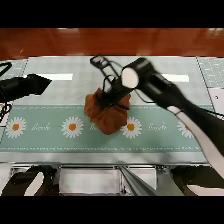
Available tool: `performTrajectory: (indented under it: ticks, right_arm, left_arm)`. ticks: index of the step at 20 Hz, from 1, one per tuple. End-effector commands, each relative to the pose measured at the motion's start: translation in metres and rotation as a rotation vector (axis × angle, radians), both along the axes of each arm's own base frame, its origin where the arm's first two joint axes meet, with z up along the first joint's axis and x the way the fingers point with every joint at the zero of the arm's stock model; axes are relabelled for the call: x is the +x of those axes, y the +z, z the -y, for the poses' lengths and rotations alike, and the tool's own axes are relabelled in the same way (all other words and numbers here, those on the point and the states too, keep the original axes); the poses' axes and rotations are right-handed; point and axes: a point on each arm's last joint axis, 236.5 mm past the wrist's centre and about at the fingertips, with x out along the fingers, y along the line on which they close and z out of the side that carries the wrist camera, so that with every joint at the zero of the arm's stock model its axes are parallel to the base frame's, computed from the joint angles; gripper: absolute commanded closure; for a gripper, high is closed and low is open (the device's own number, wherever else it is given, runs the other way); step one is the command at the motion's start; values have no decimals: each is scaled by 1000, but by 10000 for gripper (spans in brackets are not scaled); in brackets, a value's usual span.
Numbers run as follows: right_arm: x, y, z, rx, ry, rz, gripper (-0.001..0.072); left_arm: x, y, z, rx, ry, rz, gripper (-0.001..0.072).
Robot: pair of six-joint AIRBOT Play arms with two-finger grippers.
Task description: Fold the shirts.
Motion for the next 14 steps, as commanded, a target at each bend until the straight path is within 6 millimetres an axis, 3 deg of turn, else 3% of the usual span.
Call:
performTrajectory:
  ticks: [1, 3, 5, 7, 9, 10, 11, 12, 14]
  right_arm:
    - [-7, -34, -55, 147, -14, -101, 304]
    - [18, -5, -39, 166, -35, -76, 303]
    - [53, 46, 18, 145, -90, -44, 303]
    - [91, 98, 119, 89, -248, 54, 304]
    - [109, 138, 243, -20, -488, 165, 304]
    - [106, 150, 299, -64, -617, 185, 304]
    - [98, 151, 335, -60, -718, 174, 304]
    - [89, 141, 357, -26, -790, 143, 304]
    - [72, 93, 364, 72, -859, 44, 304]
  left_arm:
    - [2, -9, 1, 0, -6, -31, 200]
    - [8, -14, -4, 41, -20, -19, 200]
    - [25, 6, -47, 173, 71, 70, 200]
    - [28, 43, -90, 185, 209, 124, 200]
    - [20, 51, -124, 103, 367, 91, 200]
    - [12, 34, -128, 33, 423, 10, 200]
    - [2, 1, -118, -3, 398, -102, 200]
    - [-11, -38, -97, -46, 340, -224, 200]
    - [-51, -118, -38, -164, 153, -472, 200]
